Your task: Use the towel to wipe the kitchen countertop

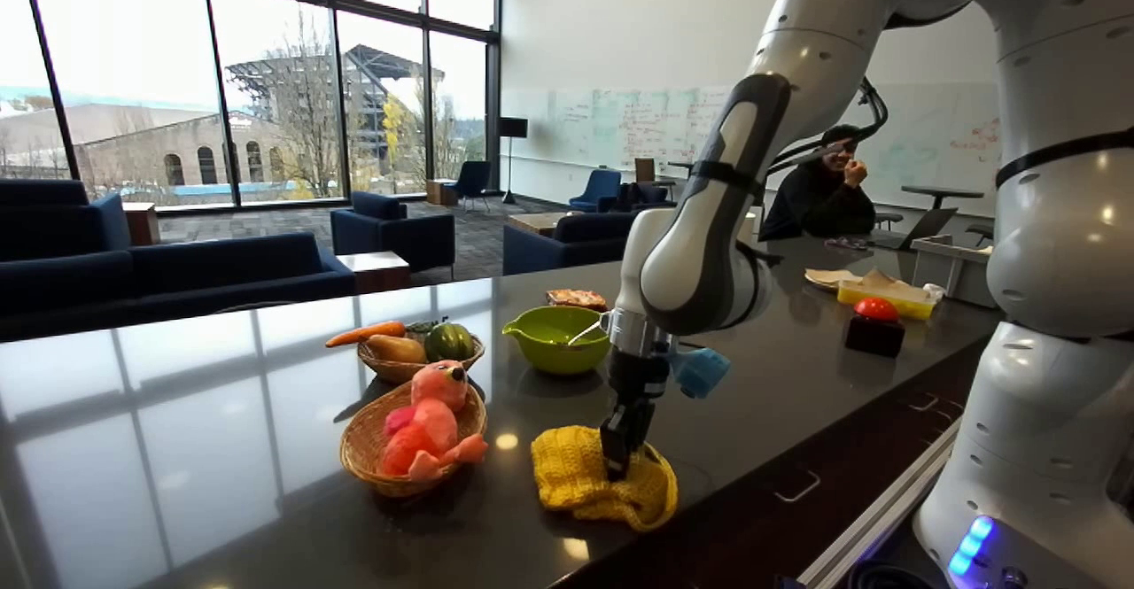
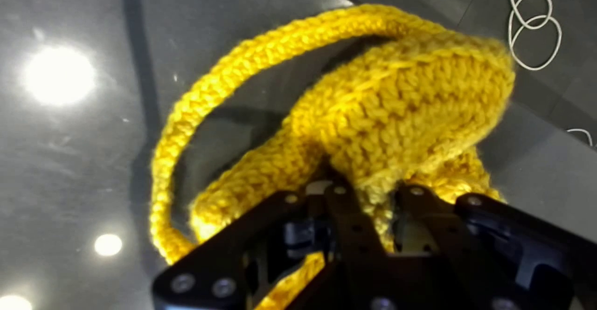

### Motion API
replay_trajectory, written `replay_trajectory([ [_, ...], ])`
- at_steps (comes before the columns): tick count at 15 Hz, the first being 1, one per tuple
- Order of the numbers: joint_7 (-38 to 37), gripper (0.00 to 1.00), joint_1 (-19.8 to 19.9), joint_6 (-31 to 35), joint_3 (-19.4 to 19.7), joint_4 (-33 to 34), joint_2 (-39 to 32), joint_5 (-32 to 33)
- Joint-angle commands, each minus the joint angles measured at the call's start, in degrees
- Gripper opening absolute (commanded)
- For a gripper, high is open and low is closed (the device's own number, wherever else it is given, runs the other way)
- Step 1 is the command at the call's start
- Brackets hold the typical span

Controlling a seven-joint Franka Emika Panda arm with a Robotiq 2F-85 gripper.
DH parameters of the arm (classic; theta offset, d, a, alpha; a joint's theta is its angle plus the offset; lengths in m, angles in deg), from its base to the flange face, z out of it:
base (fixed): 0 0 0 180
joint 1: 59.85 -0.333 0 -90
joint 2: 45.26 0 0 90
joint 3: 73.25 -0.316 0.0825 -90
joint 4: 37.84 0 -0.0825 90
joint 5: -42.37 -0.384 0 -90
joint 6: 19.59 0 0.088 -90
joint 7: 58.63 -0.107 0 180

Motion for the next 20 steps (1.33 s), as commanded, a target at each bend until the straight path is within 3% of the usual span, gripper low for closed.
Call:
replay_trajectory([
  [1,5.04,0.04,5.97,0.07,0.94,-0.97,-1.34,-0.21],
  [8,18.7,0.04,16.26,-6.6,6.38,-1.45,2.69,0.45],
  [10,24.36,0.04,17.23,-10.67,11.02,-1.73,4.95,0.72],
  [14,33.09,0.04,15.97,-17.21,24.82,-0.66,7.74,4.68],
  [17,37.65,0.04,16.1,-19.86,34.53,1.32,8.07,10.9],
  [20,41.1,0.04,16.81,-20.47,41.26,4.42,6.48,14.91],
])
